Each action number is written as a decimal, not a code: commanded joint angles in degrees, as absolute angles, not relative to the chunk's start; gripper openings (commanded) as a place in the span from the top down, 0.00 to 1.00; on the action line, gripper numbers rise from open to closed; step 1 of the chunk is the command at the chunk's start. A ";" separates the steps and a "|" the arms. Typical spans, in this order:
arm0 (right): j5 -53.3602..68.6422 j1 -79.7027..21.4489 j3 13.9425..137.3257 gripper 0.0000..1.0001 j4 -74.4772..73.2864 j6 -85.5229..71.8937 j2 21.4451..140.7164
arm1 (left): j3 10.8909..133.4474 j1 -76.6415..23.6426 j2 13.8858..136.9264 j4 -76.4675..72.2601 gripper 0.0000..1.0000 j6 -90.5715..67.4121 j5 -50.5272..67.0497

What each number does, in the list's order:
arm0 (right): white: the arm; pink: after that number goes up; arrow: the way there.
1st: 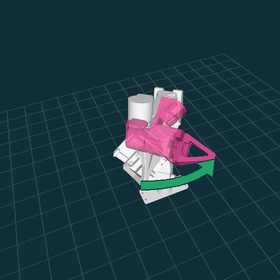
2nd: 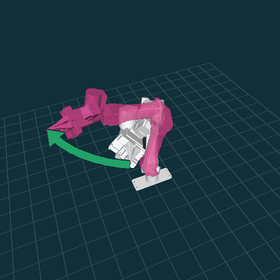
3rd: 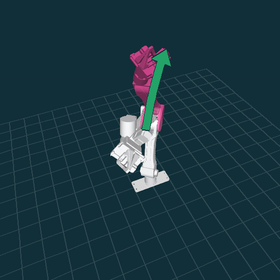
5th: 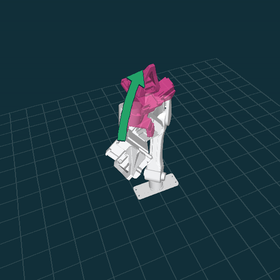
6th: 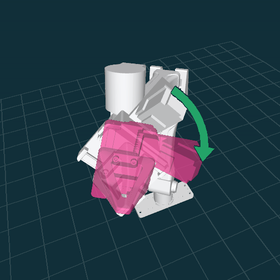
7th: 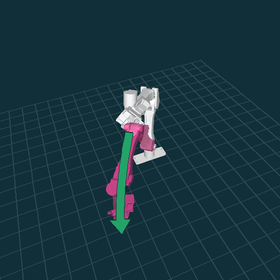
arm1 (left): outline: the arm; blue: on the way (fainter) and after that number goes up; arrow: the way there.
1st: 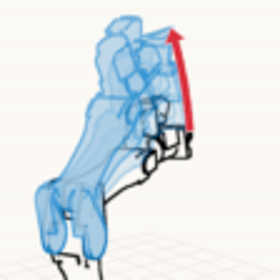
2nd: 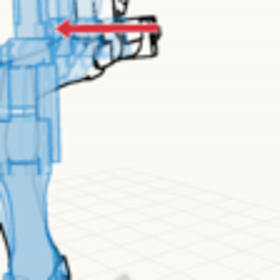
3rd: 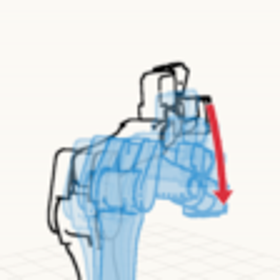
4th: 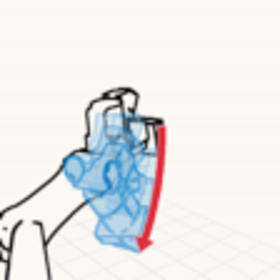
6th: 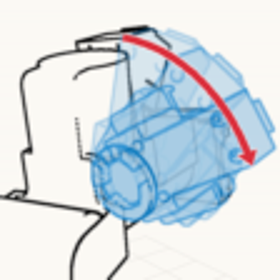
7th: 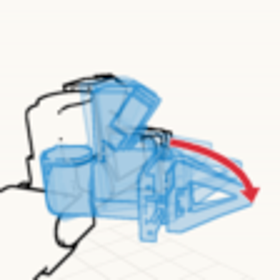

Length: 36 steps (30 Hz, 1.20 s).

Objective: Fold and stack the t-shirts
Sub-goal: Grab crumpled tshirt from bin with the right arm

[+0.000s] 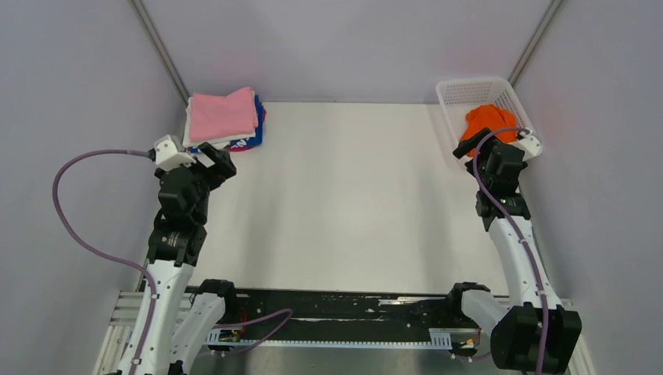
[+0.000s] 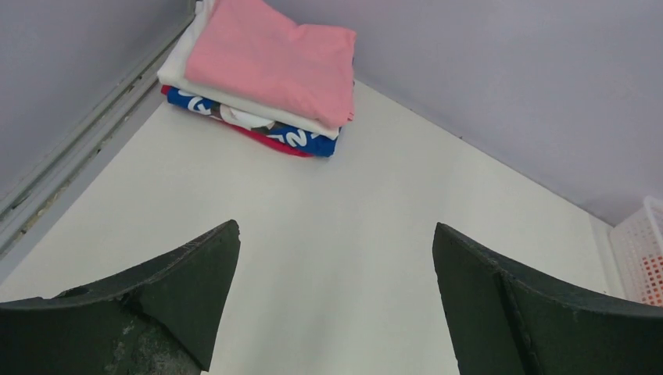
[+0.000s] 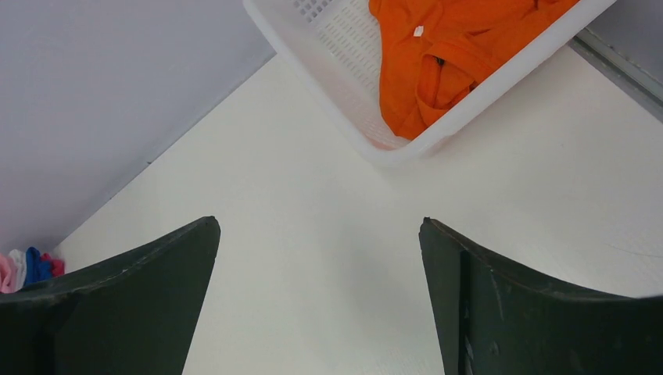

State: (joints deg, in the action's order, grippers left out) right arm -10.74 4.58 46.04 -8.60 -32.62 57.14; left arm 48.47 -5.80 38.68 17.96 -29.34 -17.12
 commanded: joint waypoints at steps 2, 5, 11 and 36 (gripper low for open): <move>-14.87 4.64 55.24 0.00 -8.79 -25.65 63.48 | 48.90 -5.82 37.72 17.73 0.00 -30.85 -19.04; -11.54 6.03 64.94 0.00 -12.39 -18.33 72.41 | 48.99 -5.80 38.23 17.71 0.00 -31.20 -20.07; -10.06 11.84 90.17 0.00 -24.78 -20.65 96.90 | 48.12 -5.80 38.37 17.56 0.00 -32.74 -22.67; -9.99 15.47 120.47 0.04 -31.99 -24.72 143.06 | 47.57 -5.80 43.79 18.89 0.00 -39.63 -23.55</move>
